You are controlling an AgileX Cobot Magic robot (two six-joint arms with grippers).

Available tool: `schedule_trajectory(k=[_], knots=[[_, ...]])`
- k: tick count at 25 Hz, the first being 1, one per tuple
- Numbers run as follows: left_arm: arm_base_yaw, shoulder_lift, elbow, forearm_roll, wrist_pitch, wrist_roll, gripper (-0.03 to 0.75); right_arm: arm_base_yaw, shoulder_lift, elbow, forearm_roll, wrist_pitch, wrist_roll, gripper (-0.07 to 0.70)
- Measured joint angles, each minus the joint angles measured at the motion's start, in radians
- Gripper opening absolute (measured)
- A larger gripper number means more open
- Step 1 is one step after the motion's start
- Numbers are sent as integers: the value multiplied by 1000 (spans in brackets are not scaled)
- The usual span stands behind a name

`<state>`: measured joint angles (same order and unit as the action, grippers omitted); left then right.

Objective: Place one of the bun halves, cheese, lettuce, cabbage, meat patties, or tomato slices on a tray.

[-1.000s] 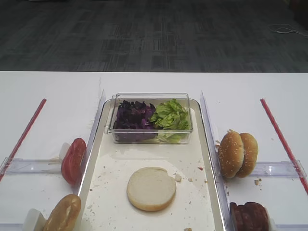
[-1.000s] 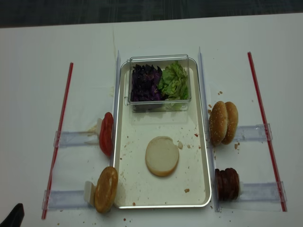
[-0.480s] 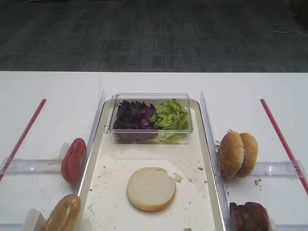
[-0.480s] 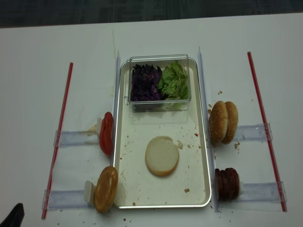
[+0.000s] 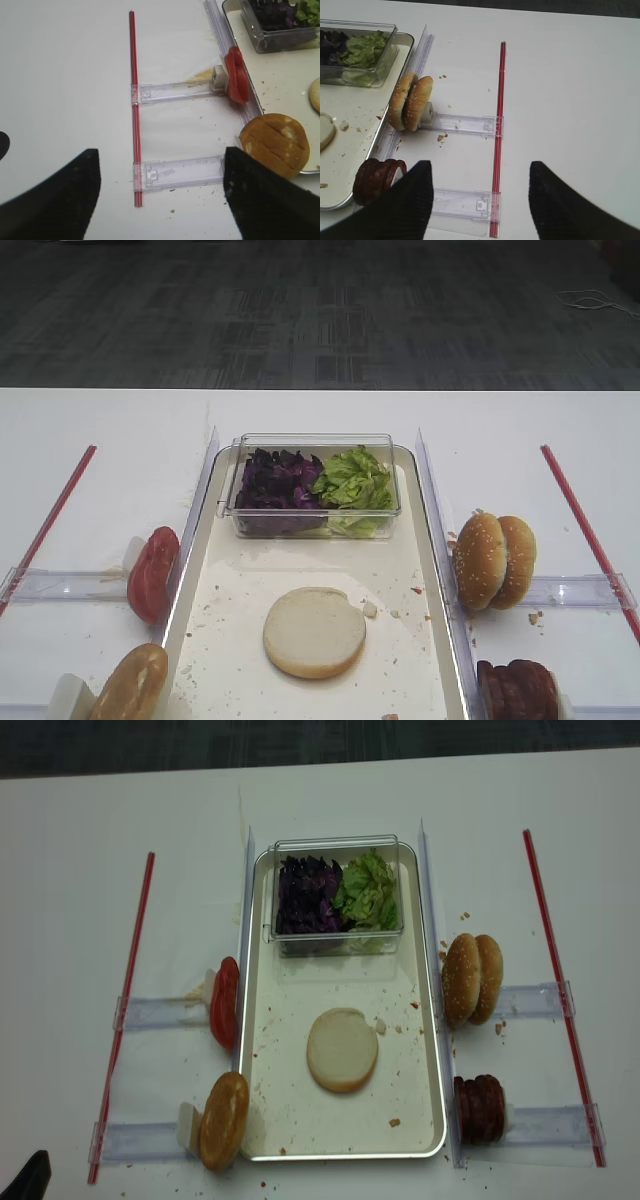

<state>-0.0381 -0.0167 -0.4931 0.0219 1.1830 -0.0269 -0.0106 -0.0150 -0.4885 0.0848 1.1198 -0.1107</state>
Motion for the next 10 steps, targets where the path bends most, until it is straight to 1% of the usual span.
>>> schedule_trajectory(k=[10], knots=[[0, 0, 0, 0, 0, 0, 509, 0, 0, 0, 0, 0, 0, 464]])
